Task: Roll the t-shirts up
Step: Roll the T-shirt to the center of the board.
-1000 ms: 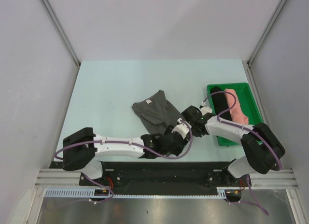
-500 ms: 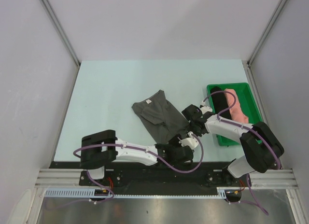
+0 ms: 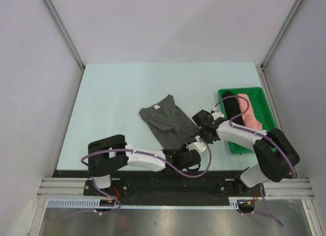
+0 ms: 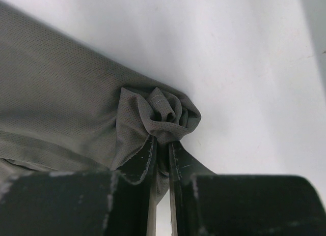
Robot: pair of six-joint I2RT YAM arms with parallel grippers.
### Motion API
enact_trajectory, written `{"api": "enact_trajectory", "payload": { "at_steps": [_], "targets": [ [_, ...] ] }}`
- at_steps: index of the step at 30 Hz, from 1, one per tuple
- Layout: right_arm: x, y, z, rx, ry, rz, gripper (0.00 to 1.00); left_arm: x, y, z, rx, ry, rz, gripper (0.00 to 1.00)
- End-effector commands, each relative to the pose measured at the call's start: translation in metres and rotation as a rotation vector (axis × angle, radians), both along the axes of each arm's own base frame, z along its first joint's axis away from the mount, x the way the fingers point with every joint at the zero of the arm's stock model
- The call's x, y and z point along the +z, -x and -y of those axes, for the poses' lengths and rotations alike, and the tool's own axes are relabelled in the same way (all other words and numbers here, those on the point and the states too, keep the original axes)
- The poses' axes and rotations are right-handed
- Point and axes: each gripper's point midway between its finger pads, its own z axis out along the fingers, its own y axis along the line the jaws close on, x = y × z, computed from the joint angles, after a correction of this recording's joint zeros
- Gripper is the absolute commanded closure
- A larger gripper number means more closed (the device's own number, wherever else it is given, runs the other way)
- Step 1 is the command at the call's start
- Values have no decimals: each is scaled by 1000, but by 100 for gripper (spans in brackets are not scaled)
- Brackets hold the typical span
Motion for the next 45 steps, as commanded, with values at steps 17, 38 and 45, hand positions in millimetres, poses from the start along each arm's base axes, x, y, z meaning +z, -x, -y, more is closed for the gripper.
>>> {"api": "enact_trajectory", "payload": {
  "at_steps": [17,38,45],
  "targets": [
    [78,4,36,-88,-108,336,30,14,39,17,-96,553,-652,93],
    [48,24,12,-16,-205,303,55,-13,23,-10,174,689,-1000,92],
    [33,19,0,8,-203,275,54,-20,16,-18,212,653,-1003,92]
  ]
}}
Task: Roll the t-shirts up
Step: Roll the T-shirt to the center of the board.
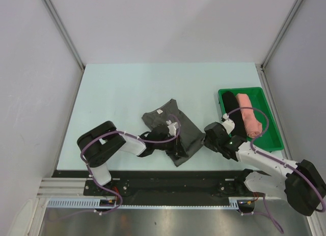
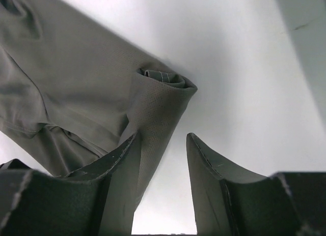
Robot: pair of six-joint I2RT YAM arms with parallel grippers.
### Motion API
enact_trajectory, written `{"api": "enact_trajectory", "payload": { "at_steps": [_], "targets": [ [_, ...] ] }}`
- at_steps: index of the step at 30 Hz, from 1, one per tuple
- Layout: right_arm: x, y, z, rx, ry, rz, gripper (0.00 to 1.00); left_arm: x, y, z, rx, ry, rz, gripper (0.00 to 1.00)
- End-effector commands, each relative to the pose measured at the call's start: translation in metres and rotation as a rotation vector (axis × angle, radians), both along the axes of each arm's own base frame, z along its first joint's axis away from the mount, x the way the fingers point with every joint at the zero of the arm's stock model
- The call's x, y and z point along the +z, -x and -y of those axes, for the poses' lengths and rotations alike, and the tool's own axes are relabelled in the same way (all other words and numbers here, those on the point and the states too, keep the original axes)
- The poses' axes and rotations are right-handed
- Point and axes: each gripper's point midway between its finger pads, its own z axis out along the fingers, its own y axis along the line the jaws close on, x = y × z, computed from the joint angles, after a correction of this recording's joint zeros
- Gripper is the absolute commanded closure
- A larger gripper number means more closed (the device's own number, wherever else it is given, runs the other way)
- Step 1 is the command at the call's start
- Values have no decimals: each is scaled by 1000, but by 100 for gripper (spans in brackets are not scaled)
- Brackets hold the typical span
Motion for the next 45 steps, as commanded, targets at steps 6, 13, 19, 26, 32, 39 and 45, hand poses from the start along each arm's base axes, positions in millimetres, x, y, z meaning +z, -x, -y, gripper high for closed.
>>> {"api": "enact_trajectory", "payload": {
  "at_steps": [6,13,19,26,32,39,45],
  "targets": [
    [-6,-18,-19,14,-19,34,54,-31,2,-23,9,-142,-80,91],
    [2,-18,-20,8,-11,68,53,-37,-5,-30,25,-173,-92,90],
    [9,-6,-24,31,-4,100,45,-38,-10,-32,29,-198,-82,90],
    [-3,1,-38,63,-43,74,45,-39,-13,-32,28,-215,-79,90],
    [-15,-1,-37,35,-12,33,47,-39,-14,-34,29,-227,-68,90],
    [-18,-6,-32,-29,52,-17,58,-34,-17,-36,14,-239,-26,84],
    [-22,-6,-29,-66,92,-91,96,-21,-25,-40,11,-263,54,59]
  ]
}}
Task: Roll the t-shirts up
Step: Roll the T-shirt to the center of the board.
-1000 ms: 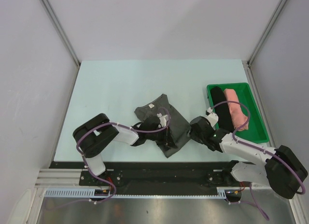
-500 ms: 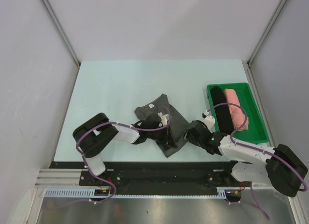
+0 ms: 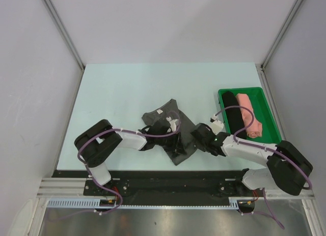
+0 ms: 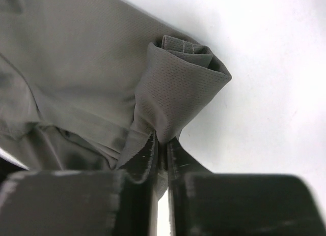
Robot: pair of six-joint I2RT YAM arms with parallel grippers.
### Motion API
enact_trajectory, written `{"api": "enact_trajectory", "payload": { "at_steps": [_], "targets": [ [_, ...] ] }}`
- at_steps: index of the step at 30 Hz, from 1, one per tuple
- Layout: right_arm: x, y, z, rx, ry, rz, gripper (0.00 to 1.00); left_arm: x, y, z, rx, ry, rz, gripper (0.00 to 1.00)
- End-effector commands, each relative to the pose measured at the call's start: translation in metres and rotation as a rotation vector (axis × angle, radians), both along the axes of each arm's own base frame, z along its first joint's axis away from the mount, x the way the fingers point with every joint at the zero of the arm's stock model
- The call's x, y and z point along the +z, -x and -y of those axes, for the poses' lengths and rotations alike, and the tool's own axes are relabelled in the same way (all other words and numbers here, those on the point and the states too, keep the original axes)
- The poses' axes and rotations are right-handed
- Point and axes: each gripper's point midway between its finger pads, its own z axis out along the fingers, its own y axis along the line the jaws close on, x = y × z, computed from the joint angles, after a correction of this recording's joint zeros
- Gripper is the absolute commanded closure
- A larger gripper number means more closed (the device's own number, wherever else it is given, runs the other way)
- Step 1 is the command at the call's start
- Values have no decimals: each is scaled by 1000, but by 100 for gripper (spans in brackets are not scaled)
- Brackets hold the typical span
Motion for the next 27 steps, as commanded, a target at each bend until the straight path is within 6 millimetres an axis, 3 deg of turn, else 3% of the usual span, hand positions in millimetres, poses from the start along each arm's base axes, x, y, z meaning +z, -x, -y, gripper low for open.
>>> {"api": "enact_trajectory", "payload": {
  "at_steps": [1,5,12,13,15,17,18,19,22,27],
  "targets": [
    [0,-6,10,-72,71,-41,99,-9,-13,-27,30,-141,98,56],
    [-1,-3,14,-83,137,-100,100,15,-25,-31,48,-141,215,47],
    [-2,-2,11,-73,194,-159,100,58,-47,-50,144,-236,512,41],
    [0,-3,9,-72,193,-160,100,59,-40,-51,126,-257,534,40],
    [-4,0,10,-70,211,-184,100,73,-46,-56,170,-297,643,37],
    [-2,-1,10,-75,220,-197,100,82,-37,-52,161,-322,726,34],
    [-4,-1,11,-79,234,-209,100,90,-42,-57,214,-350,786,32],
    [-5,1,11,-82,247,-219,100,93,-31,-51,192,-346,821,31],
    [-6,0,11,-87,274,-252,100,99,-22,-44,193,-347,903,29],
    [-8,-2,9,-83,290,-282,100,97,0,-25,111,-398,1031,29]
  ]
}}
